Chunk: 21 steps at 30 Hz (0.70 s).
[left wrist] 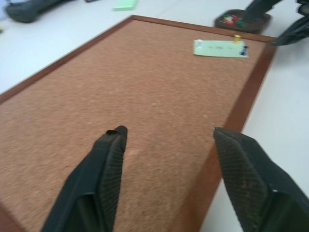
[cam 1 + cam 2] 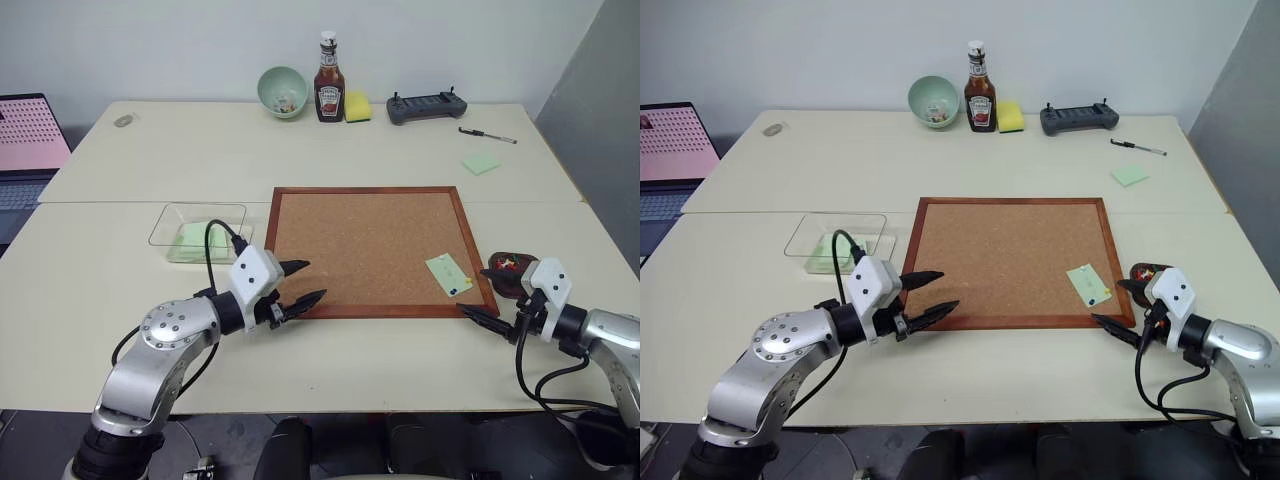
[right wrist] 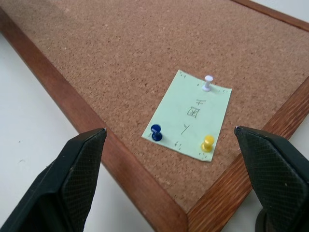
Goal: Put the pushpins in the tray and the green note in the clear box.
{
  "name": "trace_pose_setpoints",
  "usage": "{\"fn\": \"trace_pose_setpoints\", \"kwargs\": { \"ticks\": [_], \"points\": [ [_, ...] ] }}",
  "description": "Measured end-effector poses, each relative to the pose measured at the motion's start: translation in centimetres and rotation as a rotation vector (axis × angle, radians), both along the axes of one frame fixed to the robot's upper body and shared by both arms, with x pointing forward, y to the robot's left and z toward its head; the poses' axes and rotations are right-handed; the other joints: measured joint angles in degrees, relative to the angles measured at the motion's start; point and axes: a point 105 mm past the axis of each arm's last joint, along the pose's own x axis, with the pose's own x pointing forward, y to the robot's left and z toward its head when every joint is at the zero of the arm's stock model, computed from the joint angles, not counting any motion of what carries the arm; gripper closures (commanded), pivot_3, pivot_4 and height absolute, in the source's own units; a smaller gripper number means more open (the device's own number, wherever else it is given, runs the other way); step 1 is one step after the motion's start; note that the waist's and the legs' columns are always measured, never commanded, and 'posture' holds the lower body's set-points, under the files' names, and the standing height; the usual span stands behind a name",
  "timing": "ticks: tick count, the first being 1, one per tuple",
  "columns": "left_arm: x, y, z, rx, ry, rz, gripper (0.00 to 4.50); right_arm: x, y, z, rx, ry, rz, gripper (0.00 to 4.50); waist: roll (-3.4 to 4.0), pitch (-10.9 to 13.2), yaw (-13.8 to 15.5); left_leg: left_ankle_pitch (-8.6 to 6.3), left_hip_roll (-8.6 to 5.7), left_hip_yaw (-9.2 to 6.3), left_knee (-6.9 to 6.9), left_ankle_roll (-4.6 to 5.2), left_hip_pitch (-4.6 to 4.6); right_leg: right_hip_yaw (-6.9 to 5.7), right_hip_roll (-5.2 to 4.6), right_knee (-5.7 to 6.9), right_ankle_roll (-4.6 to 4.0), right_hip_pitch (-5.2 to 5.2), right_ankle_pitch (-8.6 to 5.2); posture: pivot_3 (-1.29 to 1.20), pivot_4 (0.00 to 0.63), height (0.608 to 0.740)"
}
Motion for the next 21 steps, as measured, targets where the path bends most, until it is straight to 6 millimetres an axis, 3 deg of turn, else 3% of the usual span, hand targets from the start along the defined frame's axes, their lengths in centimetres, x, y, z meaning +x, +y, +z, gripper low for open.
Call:
{"fn": "trace_pose_setpoints", "kwargs": {
  "ticks": [6, 11, 16, 21],
  "points": [
    [1.5, -1.9, 0.1, -0.008, 0.004, -0.049, 3.66, -0.4, 0.7, 0.6, 0.006, -0.033, 0.0, 0.0, 0.0, 0.0, 0.0, 0.0, 0.0, 0.0, 0.02, 0.0, 0.0, -0.01, 0.0, 0.0, 0.0, 0.01, 0.0, 0.0, 0.15, 0.74],
    [2.7, -3.6, 0.2, -0.038, 0.011, -0.077, 4.48, -0.5, 1.0, 1.2, 0.023, -0.045, -0.007, 0.0, 0.0, 0.0, 0.0, 0.0, -0.01, -0.01, 0.02, 0.0, 0.0, -0.01, 0.0, 0.0, 0.0, 0.02, 0.0, 0.0, 0.15, 0.74],
    [3.6, -6.7, -0.4, -0.067, 0.024, -0.14, 4.48, -0.3, 1.5, 1.8, 0.037, -0.061, -0.01, 0.0, 0.0, 0.0, 0.0, 0.0, -0.02, -0.01, 0.04, 0.0, 0.0, -0.02, 0.0, -0.02, 0.0, 0.05, 0.0, 0.0, 0.15, 0.74],
    [4.5, -8.1, -1.9, -0.079, 0.075, -0.162, 4.48, 0.3, 1.9, 2.0, 0.054, -0.056, -0.025, 0.0, 0.0, 0.0, -0.1, 0.0, -0.01, -0.01, 0.03, 0.0, 0.02, -0.01, 0.01, -0.01, 0.0, 0.04, 0.0, 0.0, 0.15, 0.74]
  ]
}}
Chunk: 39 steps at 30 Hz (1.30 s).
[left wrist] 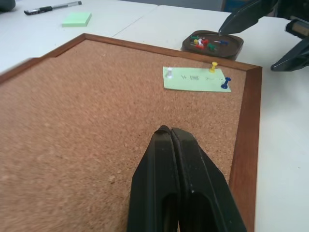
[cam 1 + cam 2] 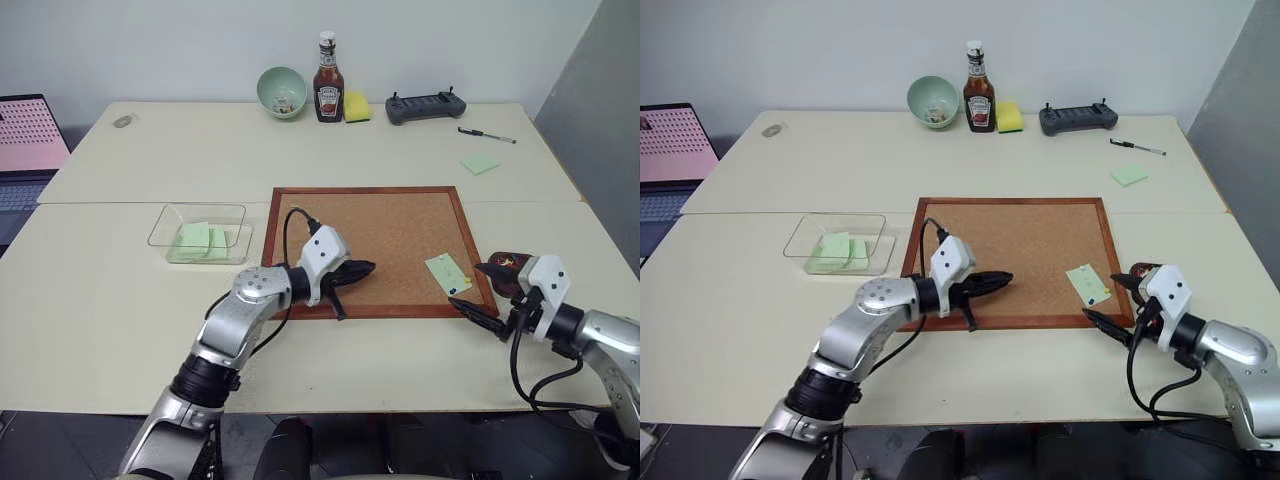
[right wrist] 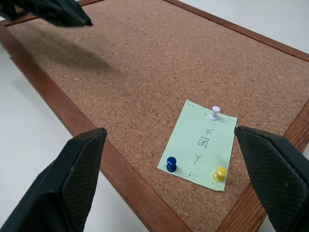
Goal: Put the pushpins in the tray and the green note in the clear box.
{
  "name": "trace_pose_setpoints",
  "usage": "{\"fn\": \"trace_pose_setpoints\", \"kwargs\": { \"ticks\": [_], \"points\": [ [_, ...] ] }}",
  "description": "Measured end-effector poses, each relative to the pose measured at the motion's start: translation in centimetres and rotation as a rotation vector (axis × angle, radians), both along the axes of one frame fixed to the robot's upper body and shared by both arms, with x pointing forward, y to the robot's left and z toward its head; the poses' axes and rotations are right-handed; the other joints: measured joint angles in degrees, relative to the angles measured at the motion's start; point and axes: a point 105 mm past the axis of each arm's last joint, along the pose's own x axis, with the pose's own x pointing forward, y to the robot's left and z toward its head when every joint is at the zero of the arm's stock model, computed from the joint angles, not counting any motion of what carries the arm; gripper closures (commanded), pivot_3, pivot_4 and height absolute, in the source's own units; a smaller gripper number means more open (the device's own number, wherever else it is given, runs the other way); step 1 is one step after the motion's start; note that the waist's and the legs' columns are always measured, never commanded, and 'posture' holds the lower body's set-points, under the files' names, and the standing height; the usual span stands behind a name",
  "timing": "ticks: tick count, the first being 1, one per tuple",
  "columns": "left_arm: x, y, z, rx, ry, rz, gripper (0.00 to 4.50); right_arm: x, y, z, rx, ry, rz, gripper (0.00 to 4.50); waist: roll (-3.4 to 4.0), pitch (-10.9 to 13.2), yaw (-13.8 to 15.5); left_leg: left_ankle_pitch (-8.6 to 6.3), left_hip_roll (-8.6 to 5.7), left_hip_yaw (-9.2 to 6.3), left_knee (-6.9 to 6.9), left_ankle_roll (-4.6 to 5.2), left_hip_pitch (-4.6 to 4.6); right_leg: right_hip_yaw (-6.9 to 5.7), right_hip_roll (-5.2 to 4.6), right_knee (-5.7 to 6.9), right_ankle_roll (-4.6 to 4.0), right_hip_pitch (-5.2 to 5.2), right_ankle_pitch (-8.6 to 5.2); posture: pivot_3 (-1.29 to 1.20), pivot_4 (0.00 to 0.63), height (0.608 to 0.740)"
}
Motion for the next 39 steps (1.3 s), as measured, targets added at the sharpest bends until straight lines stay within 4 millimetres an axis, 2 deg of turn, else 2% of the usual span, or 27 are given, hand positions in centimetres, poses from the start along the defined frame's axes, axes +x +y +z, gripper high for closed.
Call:
{"fn": "trace_pose_setpoints", "kwargs": {
  "ticks": [7, 12, 19, 24, 28, 39],
  "points": [
    [1.0, -1.6, -3.0, 0.046, 0.039, -0.026, 4.48, 2.3, 1.1, 0.7, -0.001, -0.001, -0.01, 0.0, 0.0, 0.0, 0.1, 0.0, -0.01, -0.01, 0.01, 0.0, -0.01, -0.02, 0.0, 0.0, 0.0, -0.01, 0.0, 0.0, 0.15, 0.74],
    [1.3, -1.9, -3.1, 0.054, 0.013, -0.049, 4.48, 4.3, 1.1, 0.5, -0.017, 0.04, -0.046, 0.0, 0.02, 0.0, 0.1, 0.0, -0.03, -0.02, 0.02, 0.0, 0.0, -0.02, -0.02, 0.0, 0.0, 0.02, 0.0, 0.0, 0.15, 0.74],
    [1.2, -2.0, -3.1, 0.062, -0.006, -0.061, 4.48, 5.9, 1.0, -0.7, -0.054, 0.086, -0.061, 0.0, 0.03, 0.0, 0.1, 0.0, -0.04, -0.02, 0.02, 0.0, 0.0, -0.02, -0.02, 0.0, 0.0, 0.01, 0.0, 0.0, 0.15, 0.74],
    [1.2, -2.1, -3.1, 0.055, -0.005, -0.055, 4.5, 6.5, 1.5, -1.6, -0.051, 0.103, -0.061, 0.89, 0.03, 0.0, 0.1, 0.0, -0.05, -0.02, 0.02, 0.0, 0.0, -0.02, -0.03, 0.0, 0.0, 0.01, 0.0, 0.0, 0.15, 0.74],
    [1.1, -2.1, -3.1, 0.049, -0.004, -0.051, 4.5, 7.0, 1.4, -2.2, -0.061, 0.107, -0.082, 1.79, 0.04, 0.0, 0.1, 0.0, -0.04, -0.02, 0.02, 0.0, 0.01, -0.02, -0.03, 0.01, 0.0, 0.0, 0.0, 0.0, 0.15, 0.74],
    [1.0, -2.1, -3.1, 0.048, -0.004, -0.051, 4.5, 8.0, 0.6, -2.2, -0.088, 0.092, -0.104, 3.99, 0.05, 0.0, 0.1, 0.0, -0.05, -0.02, 0.02, 0.0, 0.01, -0.02, -0.03, 0.01, 0.0, 0.0, 0.0, 0.0, 0.15, 0.74]
  ]
}}
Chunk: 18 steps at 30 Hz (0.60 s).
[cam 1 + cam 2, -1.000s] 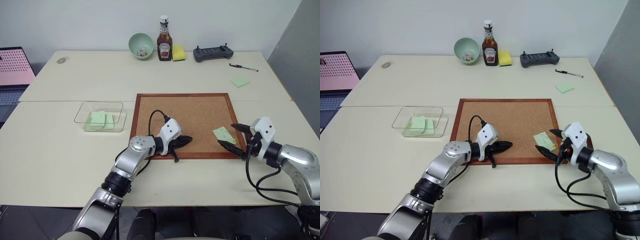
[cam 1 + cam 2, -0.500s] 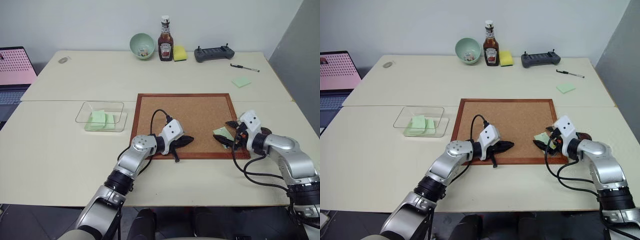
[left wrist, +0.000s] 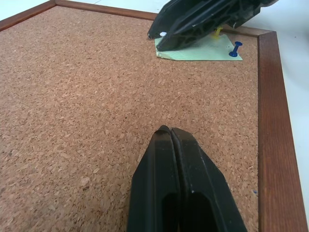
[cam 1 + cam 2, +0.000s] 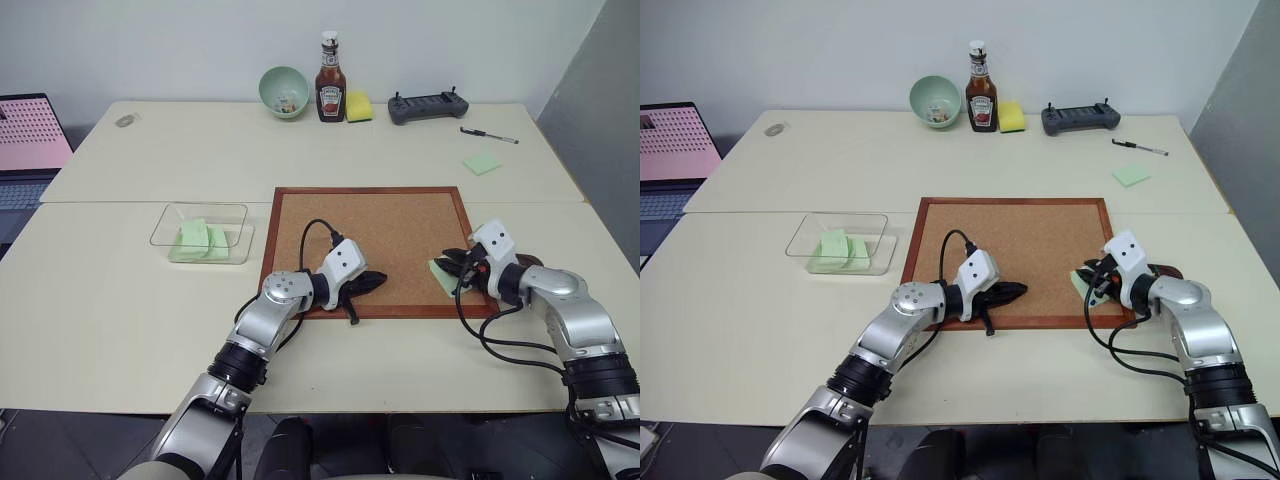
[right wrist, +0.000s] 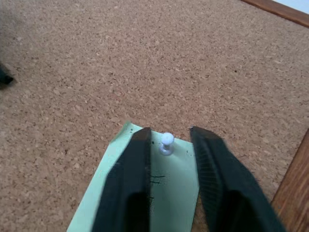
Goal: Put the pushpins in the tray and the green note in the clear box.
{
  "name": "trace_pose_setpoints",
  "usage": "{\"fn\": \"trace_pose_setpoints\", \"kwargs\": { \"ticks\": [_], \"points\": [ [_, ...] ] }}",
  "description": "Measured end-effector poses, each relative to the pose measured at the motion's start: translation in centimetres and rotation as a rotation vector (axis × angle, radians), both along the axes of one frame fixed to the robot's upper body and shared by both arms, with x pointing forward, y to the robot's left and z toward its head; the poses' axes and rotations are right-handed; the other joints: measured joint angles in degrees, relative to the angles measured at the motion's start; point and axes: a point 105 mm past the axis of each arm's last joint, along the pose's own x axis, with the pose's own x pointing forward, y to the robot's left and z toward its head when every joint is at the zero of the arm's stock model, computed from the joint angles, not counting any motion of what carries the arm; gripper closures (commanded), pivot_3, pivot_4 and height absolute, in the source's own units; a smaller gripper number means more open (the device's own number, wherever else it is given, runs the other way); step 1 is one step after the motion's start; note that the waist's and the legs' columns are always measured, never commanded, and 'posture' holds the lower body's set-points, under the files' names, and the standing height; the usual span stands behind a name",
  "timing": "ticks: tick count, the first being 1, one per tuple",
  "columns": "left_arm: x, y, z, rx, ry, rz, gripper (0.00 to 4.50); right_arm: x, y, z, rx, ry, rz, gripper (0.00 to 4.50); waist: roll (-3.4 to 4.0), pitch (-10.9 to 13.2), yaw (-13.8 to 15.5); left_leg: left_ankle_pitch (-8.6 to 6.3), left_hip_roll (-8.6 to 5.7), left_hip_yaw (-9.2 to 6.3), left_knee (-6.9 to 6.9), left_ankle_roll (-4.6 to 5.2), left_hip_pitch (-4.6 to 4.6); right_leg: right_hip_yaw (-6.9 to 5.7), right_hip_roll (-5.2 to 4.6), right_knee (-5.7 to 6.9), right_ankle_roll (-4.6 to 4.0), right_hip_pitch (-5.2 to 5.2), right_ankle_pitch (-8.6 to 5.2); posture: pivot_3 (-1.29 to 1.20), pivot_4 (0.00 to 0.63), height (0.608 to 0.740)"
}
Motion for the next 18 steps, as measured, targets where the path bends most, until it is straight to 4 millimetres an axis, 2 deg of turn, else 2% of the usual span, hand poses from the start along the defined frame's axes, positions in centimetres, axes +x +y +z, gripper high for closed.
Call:
{"fn": "trace_pose_setpoints", "kwargs": {
  "ticks": [2, 11, 18],
  "points": [
    [0.0, 0.0, 0.0, 0.001, 0.0, 0.0, 4.5, 0.0, 0.1, 0.0, -0.001, 0.0, 0.011, 4.49, 0.0, 0.0, 0.0, 0.0, 0.0, 0.0, 0.0, 0.0, 0.0, 0.0, 0.0, 0.0, 0.0, 0.01, 0.0, 0.0, 0.15, 0.74],
    [0.0, 0.0, -0.1, 0.006, -0.001, -0.003, 4.5, -0.1, 0.1, 0.2, 0.004, -0.01, 0.025, 4.49, 0.0, 0.0, 0.0, 0.0, -0.01, 0.0, 0.0, 0.0, 0.0, 0.0, 0.0, 0.0, 0.0, 0.0, 0.0, 0.0, 0.15, 0.74],
    [0.0, 0.2, -0.2, 0.017, -0.005, -0.003, 4.5, -0.4, 0.2, 1.9, 0.053, -0.062, 0.039, 4.49, 0.01, 0.0, 0.0, 0.0, 0.01, 0.0, 0.0, 0.0, 0.01, 0.0, 0.0, 0.01, 0.0, 0.01, 0.0, 0.0, 0.15, 0.74]
  ]
}}
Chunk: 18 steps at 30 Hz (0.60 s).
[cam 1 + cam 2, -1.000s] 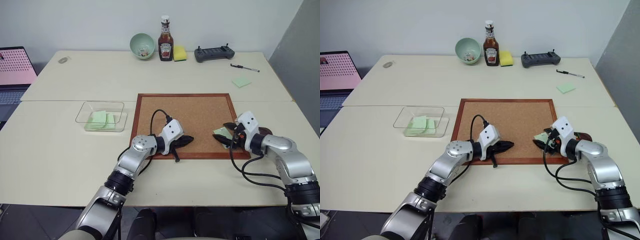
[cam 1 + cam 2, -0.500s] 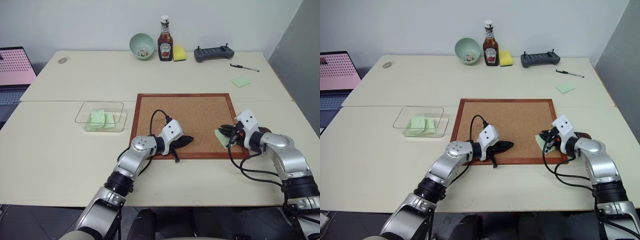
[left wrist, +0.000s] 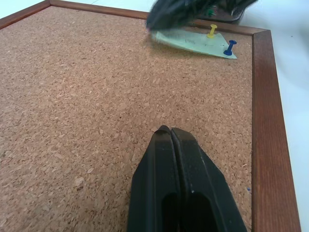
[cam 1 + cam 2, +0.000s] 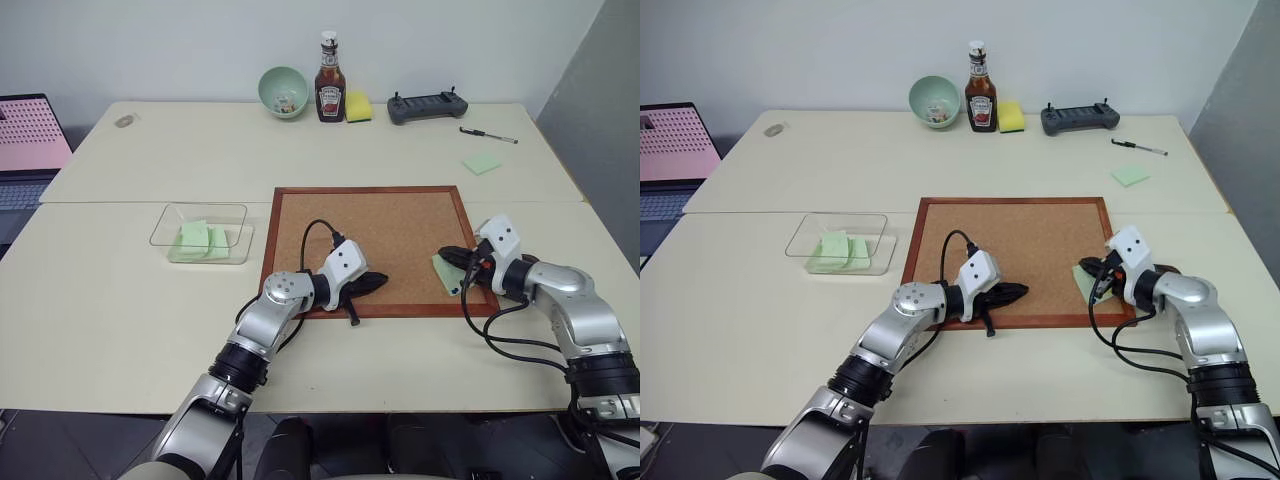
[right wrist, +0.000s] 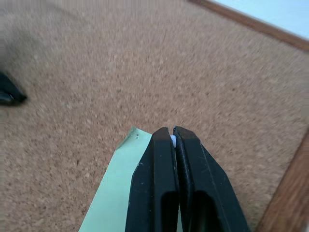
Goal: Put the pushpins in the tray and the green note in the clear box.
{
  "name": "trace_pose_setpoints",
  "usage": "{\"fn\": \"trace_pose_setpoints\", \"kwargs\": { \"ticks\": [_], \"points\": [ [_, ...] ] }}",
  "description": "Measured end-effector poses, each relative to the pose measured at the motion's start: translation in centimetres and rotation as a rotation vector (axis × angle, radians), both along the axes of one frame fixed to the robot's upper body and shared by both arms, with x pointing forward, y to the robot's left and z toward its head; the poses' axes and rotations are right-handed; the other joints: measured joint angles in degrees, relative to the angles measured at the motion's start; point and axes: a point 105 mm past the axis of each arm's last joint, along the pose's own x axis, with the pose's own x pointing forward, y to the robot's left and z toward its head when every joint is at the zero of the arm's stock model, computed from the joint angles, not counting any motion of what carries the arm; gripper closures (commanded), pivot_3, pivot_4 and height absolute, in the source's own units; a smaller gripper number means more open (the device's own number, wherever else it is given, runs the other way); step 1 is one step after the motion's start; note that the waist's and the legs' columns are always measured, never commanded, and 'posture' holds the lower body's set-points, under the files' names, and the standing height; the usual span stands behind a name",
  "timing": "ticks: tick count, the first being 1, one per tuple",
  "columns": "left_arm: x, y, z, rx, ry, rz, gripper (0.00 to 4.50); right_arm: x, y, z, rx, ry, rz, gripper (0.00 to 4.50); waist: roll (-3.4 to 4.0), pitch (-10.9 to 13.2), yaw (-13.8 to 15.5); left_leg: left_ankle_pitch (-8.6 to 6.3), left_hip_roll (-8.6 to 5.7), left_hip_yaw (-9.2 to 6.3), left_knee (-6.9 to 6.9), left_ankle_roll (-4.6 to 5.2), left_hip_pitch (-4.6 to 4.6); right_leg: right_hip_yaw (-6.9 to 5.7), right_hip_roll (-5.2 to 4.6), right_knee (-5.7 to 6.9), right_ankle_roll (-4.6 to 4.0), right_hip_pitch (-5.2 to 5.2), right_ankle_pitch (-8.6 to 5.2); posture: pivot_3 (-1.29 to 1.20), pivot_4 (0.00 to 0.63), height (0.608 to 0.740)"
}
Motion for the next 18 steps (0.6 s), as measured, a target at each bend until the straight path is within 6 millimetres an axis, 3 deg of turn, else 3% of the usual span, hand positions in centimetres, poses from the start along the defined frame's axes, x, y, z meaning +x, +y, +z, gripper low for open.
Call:
{"fn": "trace_pose_setpoints", "kwargs": {
  "ticks": [11, 14, 18],
  "points": [
    [-0.2, -0.1, -0.1, 0.008, 0.001, -0.012, 4.5, -0.5, -0.2, 2.7, 0.083, -0.069, -0.016, 4.49, 0.03, 0.0, 0.0, 0.0, -0.01, 0.0, -0.01, 0.0, 0.0, 0.0, 0.0, 0.0, 0.0, 0.0, 0.0, 0.0, 0.15, 0.74],
    [-0.2, -0.2, -0.1, 0.008, 0.0, -0.017, 4.5, -1.1, -1.7, 3.4, 0.075, -0.09, -0.061, 4.49, 0.04, 0.0, 0.1, 0.0, -0.02, -0.01, -0.01, 0.0, -0.01, 0.0, 0.0, -0.01, 0.0, 0.01, 0.0, 0.0, 0.15, 0.74],
    [-0.3, -0.3, -0.1, 0.007, 0.0, -0.023, 4.5, -3.1, -5.1, 2.9, -0.054, -0.054, -0.1, 4.49, 0.05, 0.0, 0.2, -0.01, -0.02, 0.0, -0.03, 0.01, -0.01, -0.01, -0.01, -0.06, 0.0, 0.03, 0.0, 0.0, 0.15, 0.74]
  ]
}}
